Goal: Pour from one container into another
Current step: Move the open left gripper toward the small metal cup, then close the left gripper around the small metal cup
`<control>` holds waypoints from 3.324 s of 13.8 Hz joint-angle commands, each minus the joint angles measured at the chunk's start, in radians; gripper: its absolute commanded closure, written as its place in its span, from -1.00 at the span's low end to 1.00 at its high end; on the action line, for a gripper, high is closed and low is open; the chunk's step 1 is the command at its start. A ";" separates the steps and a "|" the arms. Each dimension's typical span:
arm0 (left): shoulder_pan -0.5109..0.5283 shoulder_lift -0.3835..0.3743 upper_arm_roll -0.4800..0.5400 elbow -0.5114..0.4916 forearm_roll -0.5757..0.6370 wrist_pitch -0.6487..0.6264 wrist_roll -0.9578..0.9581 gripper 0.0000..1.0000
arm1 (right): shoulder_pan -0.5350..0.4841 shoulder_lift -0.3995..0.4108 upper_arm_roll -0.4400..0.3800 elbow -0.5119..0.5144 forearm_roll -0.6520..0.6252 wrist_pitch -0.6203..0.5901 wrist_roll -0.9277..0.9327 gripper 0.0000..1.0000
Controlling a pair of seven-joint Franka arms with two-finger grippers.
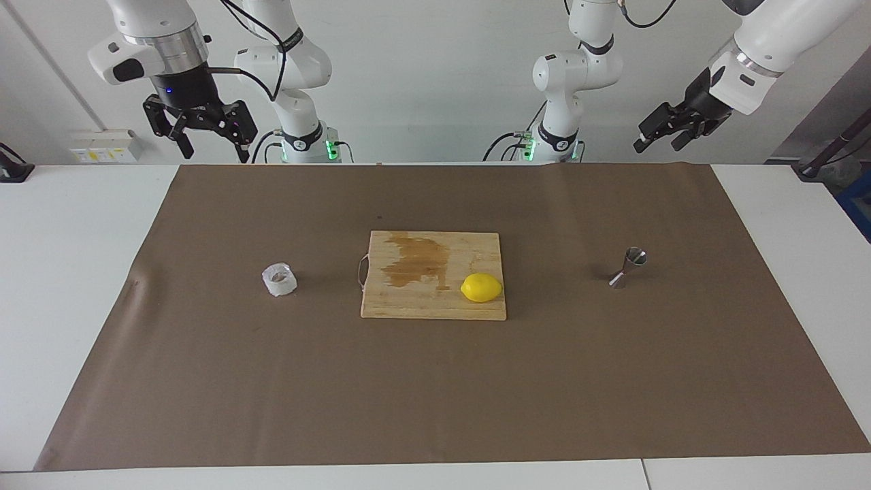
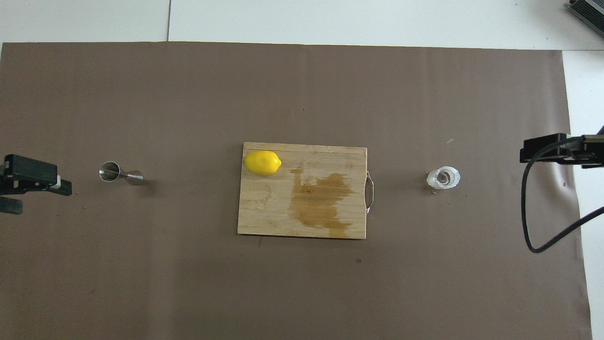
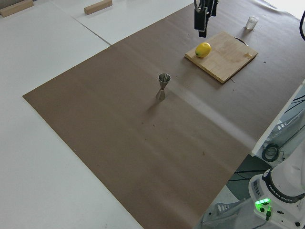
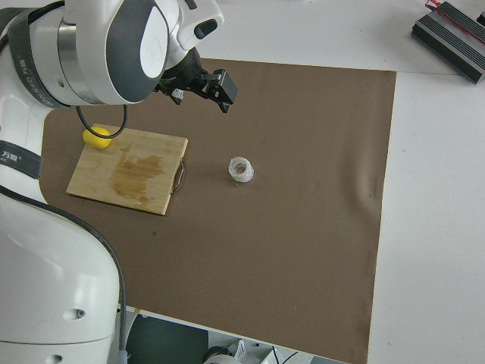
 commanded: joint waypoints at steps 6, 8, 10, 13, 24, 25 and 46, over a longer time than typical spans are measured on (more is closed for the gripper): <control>0.086 -0.002 -0.004 -0.243 -0.359 0.015 -0.607 -1.00 | -0.013 -0.015 0.002 -0.007 0.020 -0.012 -0.018 -1.00; 0.100 0.027 -0.007 -0.280 -0.394 0.041 -0.636 -1.00 | -0.013 -0.015 0.002 -0.007 0.020 -0.012 -0.018 -1.00; 0.108 0.071 -0.006 -0.274 -0.434 0.045 -0.666 -1.00 | -0.013 -0.015 0.002 -0.007 0.020 -0.012 -0.018 -1.00; 0.126 0.127 -0.007 -0.245 -0.480 0.085 -0.743 -1.00 | -0.013 -0.015 0.002 -0.007 0.020 -0.012 -0.018 -1.00; 0.225 0.315 -0.013 -0.179 -0.592 0.199 -0.761 -1.00 | -0.013 -0.015 0.002 -0.007 0.020 -0.012 -0.018 -1.00; 0.226 0.331 -0.014 -0.172 -0.592 0.190 -0.763 -1.00 | -0.013 -0.015 0.002 -0.007 0.020 -0.012 -0.018 -1.00; 0.435 0.581 -0.144 -0.090 -0.516 0.121 -0.456 -1.00 | -0.013 -0.015 0.002 -0.007 0.020 -0.012 -0.018 -1.00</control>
